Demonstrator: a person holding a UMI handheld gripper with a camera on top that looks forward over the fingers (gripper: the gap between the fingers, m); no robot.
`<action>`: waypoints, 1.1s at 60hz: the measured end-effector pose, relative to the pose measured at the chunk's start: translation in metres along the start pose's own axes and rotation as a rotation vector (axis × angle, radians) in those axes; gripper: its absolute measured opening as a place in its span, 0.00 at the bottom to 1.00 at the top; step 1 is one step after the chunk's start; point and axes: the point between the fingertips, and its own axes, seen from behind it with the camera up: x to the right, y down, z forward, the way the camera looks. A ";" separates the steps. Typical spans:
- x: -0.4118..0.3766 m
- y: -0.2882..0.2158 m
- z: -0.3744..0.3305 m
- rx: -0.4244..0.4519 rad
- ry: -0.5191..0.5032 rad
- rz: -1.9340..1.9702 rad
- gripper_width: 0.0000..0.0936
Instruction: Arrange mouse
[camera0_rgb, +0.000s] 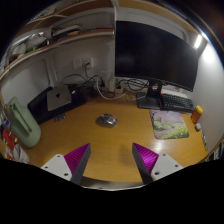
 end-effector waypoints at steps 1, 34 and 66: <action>-0.002 -0.001 0.003 0.002 0.001 0.003 0.92; -0.012 -0.027 0.174 0.051 0.053 0.013 0.92; 0.019 -0.065 0.268 0.043 0.117 -0.013 0.92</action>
